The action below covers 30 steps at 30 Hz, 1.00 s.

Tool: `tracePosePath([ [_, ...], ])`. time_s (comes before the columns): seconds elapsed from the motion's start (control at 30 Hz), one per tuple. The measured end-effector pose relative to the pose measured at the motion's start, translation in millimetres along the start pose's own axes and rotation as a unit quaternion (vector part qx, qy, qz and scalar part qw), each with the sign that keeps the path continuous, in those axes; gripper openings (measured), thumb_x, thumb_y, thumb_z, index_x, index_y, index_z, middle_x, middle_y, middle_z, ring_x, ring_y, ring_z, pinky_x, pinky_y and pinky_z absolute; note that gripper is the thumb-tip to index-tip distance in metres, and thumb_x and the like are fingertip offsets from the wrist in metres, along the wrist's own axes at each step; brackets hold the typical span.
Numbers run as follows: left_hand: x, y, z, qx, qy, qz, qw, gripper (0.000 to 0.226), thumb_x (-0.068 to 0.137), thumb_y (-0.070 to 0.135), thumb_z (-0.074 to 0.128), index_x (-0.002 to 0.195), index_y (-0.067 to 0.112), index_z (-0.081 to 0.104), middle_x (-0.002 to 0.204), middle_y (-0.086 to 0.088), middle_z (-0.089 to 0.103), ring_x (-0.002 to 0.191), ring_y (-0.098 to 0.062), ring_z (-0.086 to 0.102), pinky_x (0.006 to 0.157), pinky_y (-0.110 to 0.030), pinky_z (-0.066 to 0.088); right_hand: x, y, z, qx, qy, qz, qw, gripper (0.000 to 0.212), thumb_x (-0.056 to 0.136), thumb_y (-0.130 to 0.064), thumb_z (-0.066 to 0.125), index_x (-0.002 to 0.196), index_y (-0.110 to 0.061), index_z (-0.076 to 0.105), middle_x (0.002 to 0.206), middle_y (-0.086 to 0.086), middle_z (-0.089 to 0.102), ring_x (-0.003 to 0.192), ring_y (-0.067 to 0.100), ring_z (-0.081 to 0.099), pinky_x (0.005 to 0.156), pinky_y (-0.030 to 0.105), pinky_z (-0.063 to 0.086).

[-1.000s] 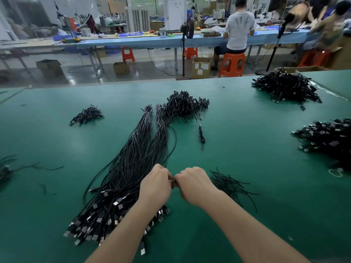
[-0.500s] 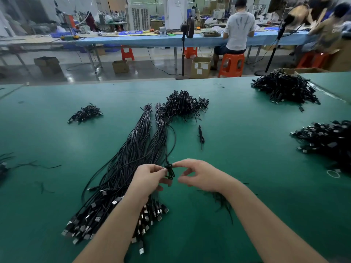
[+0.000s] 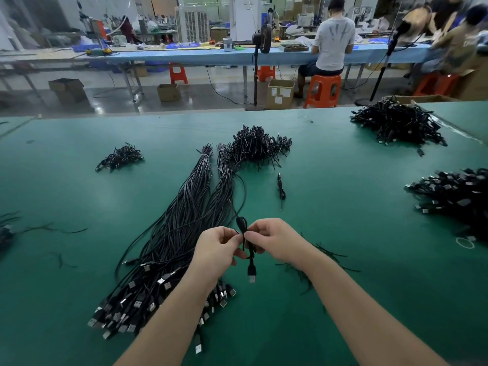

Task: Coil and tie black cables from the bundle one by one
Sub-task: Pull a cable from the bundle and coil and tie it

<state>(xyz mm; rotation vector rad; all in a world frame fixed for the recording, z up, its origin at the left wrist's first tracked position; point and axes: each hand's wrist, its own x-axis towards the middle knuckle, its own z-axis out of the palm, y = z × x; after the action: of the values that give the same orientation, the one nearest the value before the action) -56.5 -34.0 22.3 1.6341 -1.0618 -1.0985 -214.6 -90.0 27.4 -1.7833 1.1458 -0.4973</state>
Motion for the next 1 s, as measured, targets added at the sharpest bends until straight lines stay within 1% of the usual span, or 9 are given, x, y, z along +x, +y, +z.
tracePosePath([
  [0.07, 0, -3, 2, 0.044, 0.015, 0.035, 0.998, 0.009, 0.098, 0.011, 0.064, 0.089, 0.011, 0.068, 0.063, -0.001, 0.072, 0.054, -0.011, 0.064, 0.049, -0.023, 0.048, 0, -3, 0, 0.128, -0.031, 0.063, 0.989, 0.017, 0.098, -0.023, 0.061, 0.100, -0.009, 0.070, 0.080, 0.006, 0.067, 0.072, 0.017, 0.060, 0.075, 0.036, 0.054],
  [0.17, -3, -9, 7, 0.126, 0.061, 0.158, 0.977, 0.012, 0.096, 0.010, 0.064, 0.085, 0.016, 0.065, 0.064, -0.001, 0.068, 0.052, -0.010, 0.057, 0.051, -0.023, 0.045, -1, -9, -4, 0.332, -0.081, 0.146, 0.928, 0.012, 0.098, -0.014, 0.058, 0.093, -0.006, 0.066, 0.074, 0.006, 0.064, 0.066, 0.016, 0.056, 0.062, 0.027, 0.052],
  [0.27, -6, -15, 7, 0.257, 0.120, 0.342, 0.896, 0.006, 0.095, 0.005, 0.064, 0.090, 0.009, 0.064, 0.087, 0.002, 0.065, 0.066, -0.020, 0.061, 0.059, -0.036, 0.051, 0, -12, -8, 0.457, -0.116, 0.199, 0.859, 0.015, 0.098, -0.011, 0.054, 0.084, -0.011, 0.060, 0.069, 0.005, 0.059, 0.060, 0.014, 0.050, 0.057, 0.023, 0.046],
  [0.33, -5, -17, 5, 0.301, 0.135, 0.395, 0.857, 0.005, 0.094, 0.003, 0.064, 0.091, 0.006, 0.065, 0.090, 0.000, 0.065, 0.062, -0.023, 0.060, 0.055, -0.039, 0.051, 1, -12, -9, 0.457, -0.123, 0.189, 0.860, 0.017, 0.099, -0.011, 0.054, 0.083, -0.012, 0.060, 0.070, 0.005, 0.060, 0.059, 0.014, 0.052, 0.057, 0.024, 0.047],
  [0.43, -5, -13, 1, 0.232, 0.122, 0.324, 0.909, 0.007, 0.096, 0.009, 0.063, 0.090, 0.012, 0.065, 0.079, 0.006, 0.066, 0.061, -0.015, 0.063, 0.059, -0.029, 0.052, 2, -10, -6, 0.388, -0.085, 0.124, 0.910, 0.014, 0.102, -0.014, 0.054, 0.091, -0.015, 0.061, 0.076, 0.007, 0.067, 0.063, 0.016, 0.061, 0.058, 0.027, 0.053],
  [0.53, 2, -6, -5, 0.081, 0.062, 0.126, 0.987, 0.011, 0.096, 0.011, 0.065, 0.086, 0.014, 0.067, 0.061, 0.001, 0.067, 0.049, -0.013, 0.063, 0.050, -0.024, 0.050, -1, -8, -5, 0.233, -0.029, 0.050, 0.971, 0.016, 0.096, -0.007, 0.062, 0.099, -0.021, 0.068, 0.095, 0.006, 0.071, 0.064, 0.010, 0.063, 0.062, 0.028, 0.056],
  [0.67, 4, 0, -8, -0.149, -0.040, -0.078, 0.985, 0.010, 0.093, 0.003, 0.066, 0.083, 0.005, 0.067, 0.057, -0.001, 0.061, 0.043, -0.012, 0.052, 0.046, -0.026, 0.047, -4, -11, -1, -0.001, 0.039, -0.053, 0.998, 0.023, 0.085, -0.021, 0.079, 0.100, -0.038, 0.072, 0.108, -0.011, 0.069, 0.069, 0.005, 0.060, 0.065, 0.032, 0.058],
  [0.77, 5, 0, -6, -0.175, -0.039, -0.085, 0.980, 0.009, 0.094, 0.002, 0.065, 0.085, 0.004, 0.067, 0.063, -0.004, 0.062, 0.044, -0.010, 0.051, 0.045, -0.024, 0.047, -5, -14, 4, 0.007, 0.052, -0.059, 0.997, 0.009, 0.091, -0.024, 0.072, 0.096, -0.032, 0.074, 0.088, -0.008, 0.073, 0.059, 0.003, 0.055, 0.054, 0.019, 0.047],
  [1.0, 4, -3, 3, 0.054, 0.026, 0.043, 0.997, 0.010, 0.097, 0.018, 0.066, 0.087, 0.014, 0.065, 0.064, 0.005, 0.061, 0.050, -0.005, 0.047, 0.049, -0.019, 0.038, -3, -11, 2, -0.014, 0.049, -0.011, 0.999, 0.014, 0.094, -0.031, 0.067, 0.093, -0.018, 0.072, 0.069, 0.001, 0.071, 0.054, 0.008, 0.054, 0.056, 0.030, 0.048],
])
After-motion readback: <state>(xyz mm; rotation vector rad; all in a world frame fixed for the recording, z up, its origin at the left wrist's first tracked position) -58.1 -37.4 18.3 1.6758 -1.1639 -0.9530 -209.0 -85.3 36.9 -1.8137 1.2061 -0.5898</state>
